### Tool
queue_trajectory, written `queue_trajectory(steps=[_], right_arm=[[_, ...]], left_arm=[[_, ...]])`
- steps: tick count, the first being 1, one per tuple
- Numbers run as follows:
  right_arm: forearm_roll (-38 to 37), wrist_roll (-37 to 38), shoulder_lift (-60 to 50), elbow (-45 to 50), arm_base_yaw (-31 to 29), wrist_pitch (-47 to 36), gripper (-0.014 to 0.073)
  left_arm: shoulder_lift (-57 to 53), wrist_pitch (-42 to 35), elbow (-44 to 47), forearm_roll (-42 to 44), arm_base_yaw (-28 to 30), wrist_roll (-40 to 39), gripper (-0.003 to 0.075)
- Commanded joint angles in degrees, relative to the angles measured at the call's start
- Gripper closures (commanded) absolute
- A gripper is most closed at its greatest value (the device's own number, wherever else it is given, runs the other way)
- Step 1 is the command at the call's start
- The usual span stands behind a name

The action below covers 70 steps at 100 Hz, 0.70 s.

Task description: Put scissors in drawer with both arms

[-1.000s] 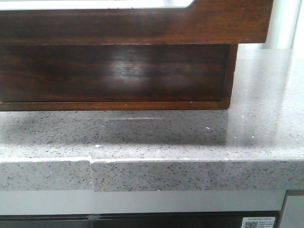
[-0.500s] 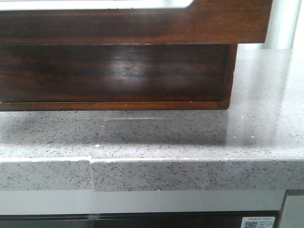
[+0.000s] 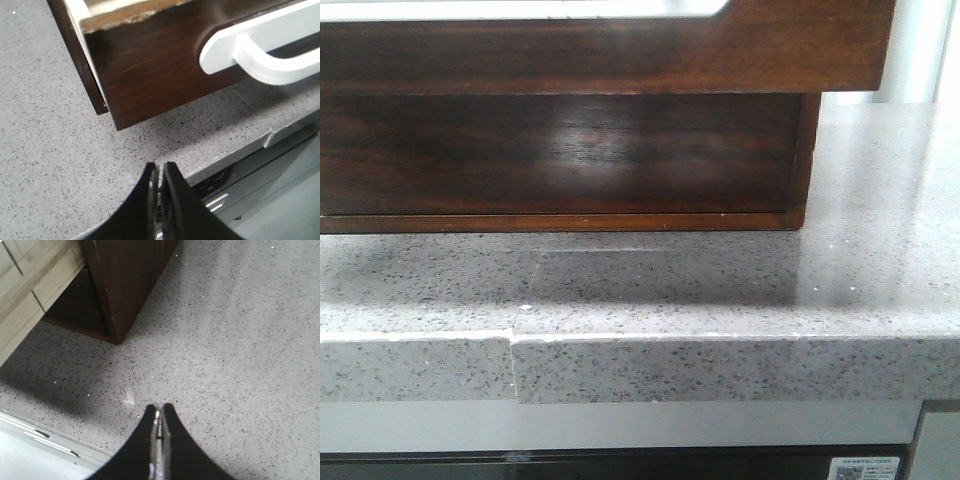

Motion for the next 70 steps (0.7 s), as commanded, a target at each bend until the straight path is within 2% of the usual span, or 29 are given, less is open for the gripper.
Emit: queue_trajectory(steps=[1,49,59,70], right_arm=[[-0.01,-0.02,-0.22,-1.52,-0.41,-3.53,0.0662],[-0.01,-0.02,-0.22,-1.52,-0.41,-3.53,0.0662],[-0.01,-0.02,-0.22,-1.52,-0.41,-3.53,0.0662],[-0.01,-0.02,-0.22,-1.52,-0.41,-3.53,0.0662]], left_arm=[[0.29,-3.25,-1.51,-2.14,-0.42,-0.66,0.0741],[-2.15,-4.2,-0.45,-0.82,0.26,-0.66,0.0741],[-7.08,-11.4,3.63,1.76,1.56,-1.65,0.0741],[-14.14,-22.91,12.18,9.86,3.09,-12.13,0.0741]])
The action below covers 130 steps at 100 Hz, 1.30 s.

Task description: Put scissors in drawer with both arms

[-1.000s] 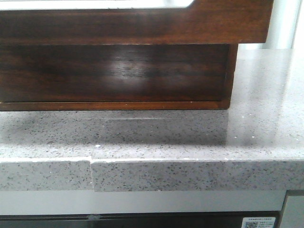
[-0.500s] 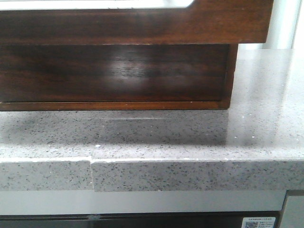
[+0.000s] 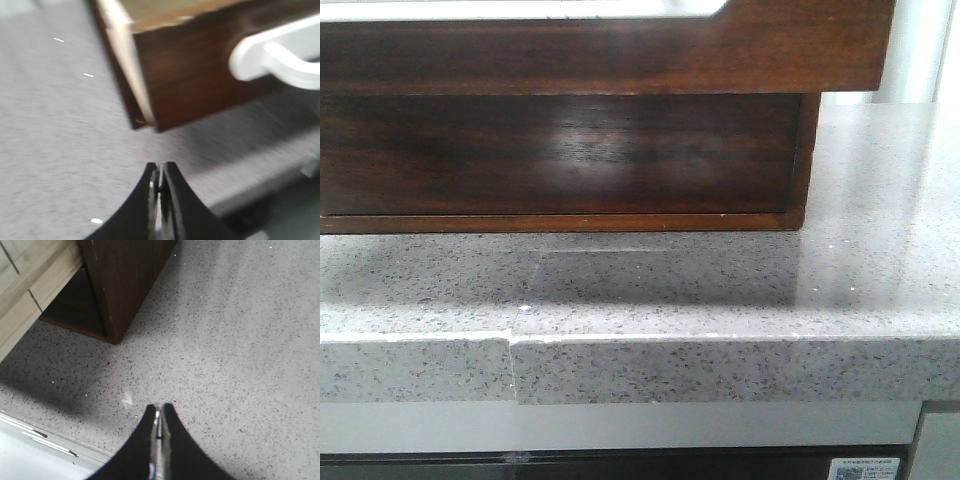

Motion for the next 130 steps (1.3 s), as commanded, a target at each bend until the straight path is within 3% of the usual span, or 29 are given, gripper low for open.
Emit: queue_trajectory(steps=[1,13,43,130], right_arm=[[0.23,-0.02,-0.22,-1.52,-0.41,-3.53,0.0662],[0.23,-0.02,-0.22,-1.52,-0.41,-3.53,0.0662],[0.23,-0.02,-0.22,-1.52,-0.41,-3.53,0.0662],[0.23,-0.02,-0.22,-1.52,-0.41,-3.53,0.0662]], left_arm=[[-3.79,-12.43,4.0,5.68,0.87,-7.82,0.0741],[-10.79,-21.21,13.2,12.79,1.88,-18.75,0.0741],[-16.8,-41.21,28.91,12.79,3.66,-22.05,0.0741],[-16.8,-39.64,28.76,12.79,3.66,-22.19,0.0741]])
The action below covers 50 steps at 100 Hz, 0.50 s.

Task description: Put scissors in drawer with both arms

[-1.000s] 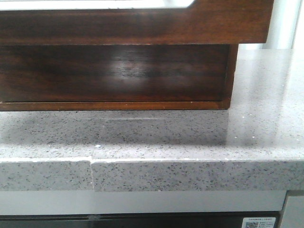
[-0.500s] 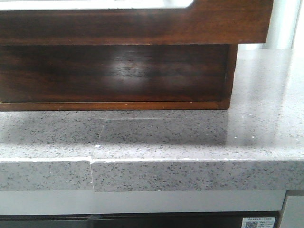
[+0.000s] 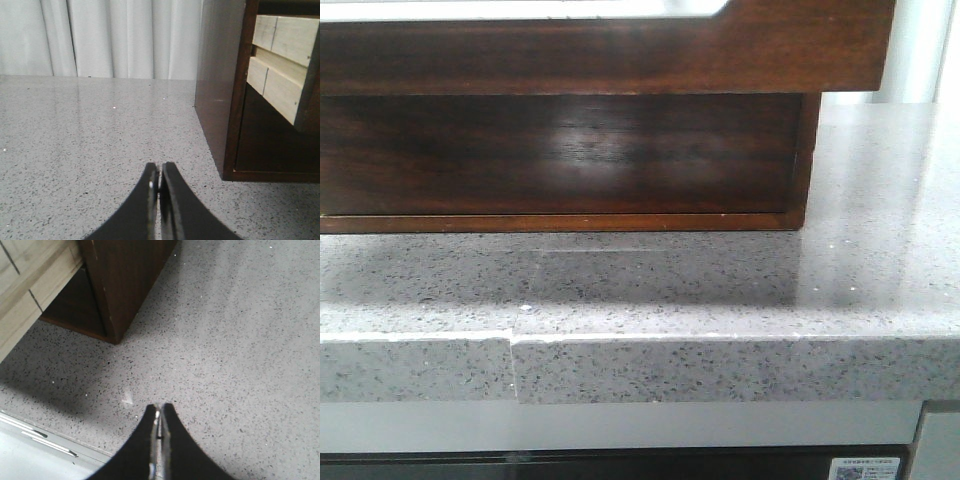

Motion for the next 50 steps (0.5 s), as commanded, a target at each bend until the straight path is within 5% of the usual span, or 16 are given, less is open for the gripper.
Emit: queue_trajectory(steps=[1,32,50], right_arm=[[0.23,-0.02,-0.22,-1.52,-0.32,-3.53,0.0662],[-1.14,-0.02,-18.11,17.85,-0.83,-31.52,0.0662],[-1.14,-0.02,-30.63,31.83,-2.25,-37.81,0.0662]], left_arm=[[-1.83,-4.94,2.11,-0.05,0.3,-0.43,0.0741],[-1.83,-4.94,2.11,-0.05,0.3,-0.43,0.0741],[-1.83,-4.94,2.11,-0.05,0.3,-0.43,0.0741]])
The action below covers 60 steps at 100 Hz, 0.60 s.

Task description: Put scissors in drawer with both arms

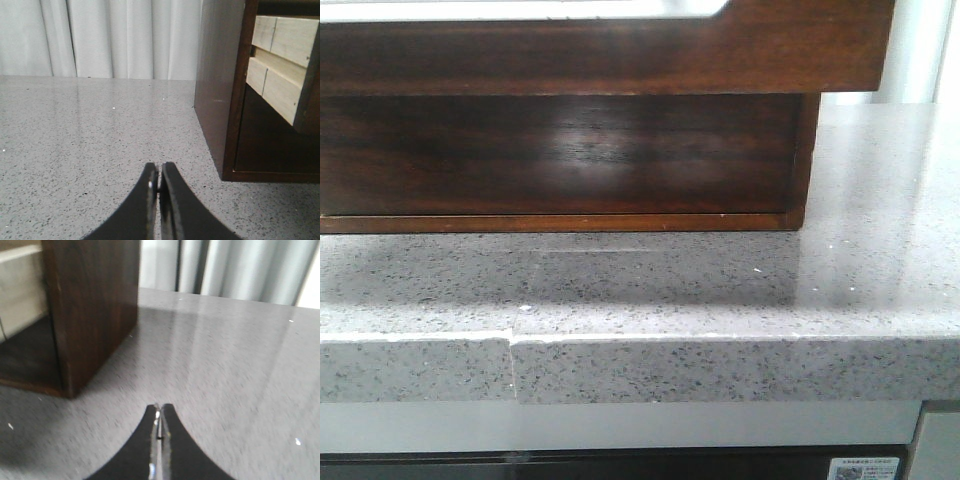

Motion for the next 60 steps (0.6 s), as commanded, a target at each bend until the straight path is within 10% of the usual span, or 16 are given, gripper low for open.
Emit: queue_trajectory(steps=[1,60], right_arm=[[-0.2,-0.02,-4.38,4.1,-0.79,-7.51,0.0662],[0.27,-0.02,-12.58,13.05,-2.85,-12.57,0.0662]], left_arm=[[-1.83,-4.94,2.11,-0.05,0.3,-0.43,0.0741],[-1.73,-4.94,2.11,-0.05,0.3,-0.43,0.0741]])
